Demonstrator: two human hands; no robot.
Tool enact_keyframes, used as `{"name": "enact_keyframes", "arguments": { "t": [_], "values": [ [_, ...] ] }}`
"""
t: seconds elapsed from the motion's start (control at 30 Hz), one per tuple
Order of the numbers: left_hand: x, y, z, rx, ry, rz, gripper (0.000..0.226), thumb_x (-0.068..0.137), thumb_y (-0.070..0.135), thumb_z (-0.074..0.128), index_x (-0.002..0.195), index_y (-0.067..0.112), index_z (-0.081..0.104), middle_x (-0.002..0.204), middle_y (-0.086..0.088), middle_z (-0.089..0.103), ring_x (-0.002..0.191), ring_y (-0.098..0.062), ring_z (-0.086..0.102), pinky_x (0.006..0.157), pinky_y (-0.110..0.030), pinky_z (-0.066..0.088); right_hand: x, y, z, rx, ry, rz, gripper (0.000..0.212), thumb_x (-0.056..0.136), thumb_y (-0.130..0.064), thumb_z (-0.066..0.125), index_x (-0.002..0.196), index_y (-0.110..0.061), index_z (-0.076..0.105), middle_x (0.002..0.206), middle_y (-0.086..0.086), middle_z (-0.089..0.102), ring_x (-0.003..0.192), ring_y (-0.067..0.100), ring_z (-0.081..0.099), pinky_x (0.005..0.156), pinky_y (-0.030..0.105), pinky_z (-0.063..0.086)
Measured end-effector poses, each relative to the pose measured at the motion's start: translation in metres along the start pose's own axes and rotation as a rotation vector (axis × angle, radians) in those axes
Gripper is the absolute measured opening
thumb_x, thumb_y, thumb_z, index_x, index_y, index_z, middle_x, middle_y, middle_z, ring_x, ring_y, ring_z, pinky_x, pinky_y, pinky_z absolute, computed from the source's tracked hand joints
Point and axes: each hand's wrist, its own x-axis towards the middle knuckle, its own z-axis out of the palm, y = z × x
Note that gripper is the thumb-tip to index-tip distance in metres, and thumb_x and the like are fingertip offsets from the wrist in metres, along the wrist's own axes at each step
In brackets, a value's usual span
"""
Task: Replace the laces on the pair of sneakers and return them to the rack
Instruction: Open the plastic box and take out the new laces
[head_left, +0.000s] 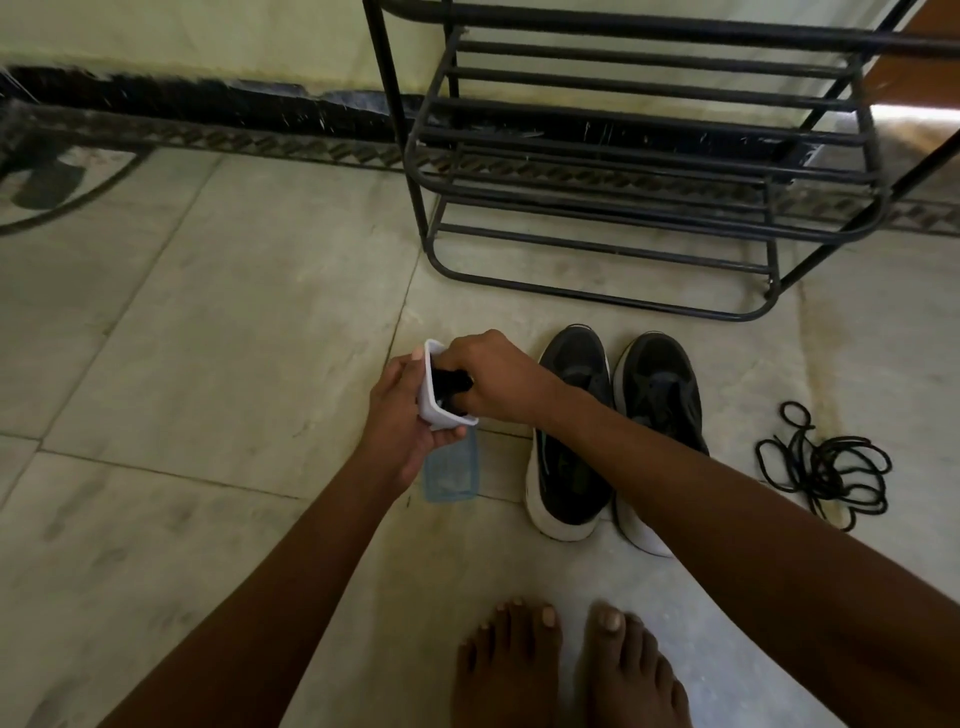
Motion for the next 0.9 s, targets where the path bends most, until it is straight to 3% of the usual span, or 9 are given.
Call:
{"name": "enact_keyframes", "arguments": {
  "t": [0.1, 0.2, 0.3, 0.4, 0.5, 0.63, 0.7, 0.8, 0.9],
  "values": [
    [-0.003, 0.003, 0.009, -0.023, -0.023, -0.017, 0.034, 0.11, 0.032, 0.037, 0.129, 0.011, 0.056, 0.125, -0.013, 0.063, 0.101, -0.034, 0.068, 0.079, -0.048, 0.058, 0.005, 0.007, -0.001, 0.028, 0.048, 0.001, 0.014, 0.072, -0.019, 0.066, 0.073, -0.007, 0.073, 0.067, 0.005, 0.066, 0.057, 0.018, 0.058, 0.061, 0.034, 0.045],
    [0.001, 0.004, 0.012, -0.031, 0.048, 0.069, 0.024, 0.107, 0.035, 0.049, 0.12, 0.021, 0.063, 0.125, -0.012, 0.068, 0.094, -0.03, 0.073, 0.065, -0.045, 0.061, 0.005, 0.018, -0.008, 0.147, 0.152, 0.047, 0.023, 0.067, -0.008, 0.076, 0.089, -0.008, 0.081, 0.078, 0.005, 0.075, 0.066, 0.011, 0.064, 0.064, 0.018, 0.047],
    [0.003, 0.004, 0.003, 0.002, 0.103, 0.13, 0.015, 0.103, 0.037, 0.057, 0.11, 0.025, 0.064, 0.121, -0.009, 0.068, 0.093, -0.03, 0.073, 0.061, -0.046, 0.061, 0.004, 0.028, -0.01, 0.238, 0.269, 0.128, 0.033, 0.068, -0.001, 0.078, 0.1, -0.008, 0.081, 0.088, 0.007, 0.079, 0.076, 0.011, 0.07, 0.071, 0.027, 0.056],
    [0.003, 0.002, -0.01, -0.045, 0.17, 0.131, 0.008, 0.103, 0.033, 0.059, 0.109, 0.03, 0.062, 0.122, -0.008, 0.064, 0.1, -0.033, 0.068, 0.058, -0.042, 0.06, 0.007, 0.032, -0.005, 0.162, 0.315, 0.196, 0.034, 0.075, -0.006, 0.077, 0.108, -0.012, 0.079, 0.092, 0.005, 0.078, 0.078, 0.009, 0.067, 0.072, 0.026, 0.055],
    [0.006, -0.005, -0.02, -0.058, 0.234, 0.141, 0.011, 0.102, 0.034, 0.06, 0.114, 0.033, 0.06, 0.13, -0.008, 0.057, 0.111, -0.034, 0.06, 0.06, -0.041, 0.061, 0.016, 0.041, 0.003, 0.068, 0.228, 0.314, 0.026, 0.08, -0.01, 0.076, 0.106, -0.01, 0.078, 0.093, 0.008, 0.076, 0.08, 0.016, 0.067, 0.074, 0.032, 0.057],
    [0.005, -0.009, -0.018, -0.052, 0.278, 0.177, 0.015, 0.103, 0.034, 0.059, 0.118, 0.033, 0.058, 0.123, 0.001, 0.056, 0.109, -0.028, 0.057, 0.059, -0.04, 0.061, 0.03, 0.052, 0.011, -0.117, 0.011, 0.406, 0.022, 0.083, -0.01, 0.074, 0.104, -0.004, 0.073, 0.096, 0.014, 0.071, 0.085, 0.027, 0.068, 0.077, 0.042, 0.06],
    [0.003, -0.01, -0.014, -0.052, 0.281, 0.184, 0.011, 0.104, 0.033, 0.058, 0.115, 0.034, 0.059, 0.121, 0.003, 0.057, 0.108, -0.026, 0.058, 0.061, -0.042, 0.062, 0.033, 0.055, 0.013, -0.124, -0.044, 0.413, 0.031, 0.083, -0.009, 0.076, 0.113, -0.003, 0.07, 0.105, 0.017, 0.069, 0.094, 0.03, 0.068, 0.08, 0.041, 0.06],
    [-0.001, -0.009, -0.009, -0.041, 0.265, 0.197, 0.007, 0.104, 0.034, 0.058, 0.109, 0.037, 0.061, 0.121, 0.003, 0.059, 0.108, -0.028, 0.06, 0.064, -0.045, 0.062, 0.032, 0.061, 0.009, 0.017, -0.051, 0.465, 0.071, 0.078, -0.011, 0.081, 0.143, -0.012, 0.052, 0.133, 0.018, 0.059, 0.115, 0.03, 0.062, 0.09, 0.033, 0.056],
    [-0.005, -0.006, -0.005, -0.05, 0.257, 0.217, 0.007, 0.104, 0.032, 0.058, 0.11, 0.033, 0.061, 0.116, 0.006, 0.06, 0.105, -0.025, 0.061, 0.066, -0.047, 0.063, 0.031, 0.06, -0.003, 0.074, -0.063, 0.47, 0.092, 0.071, -0.01, 0.088, 0.151, -0.019, 0.042, 0.141, 0.014, 0.054, 0.125, 0.028, 0.054, 0.092, 0.031, 0.053]
  ]
}}
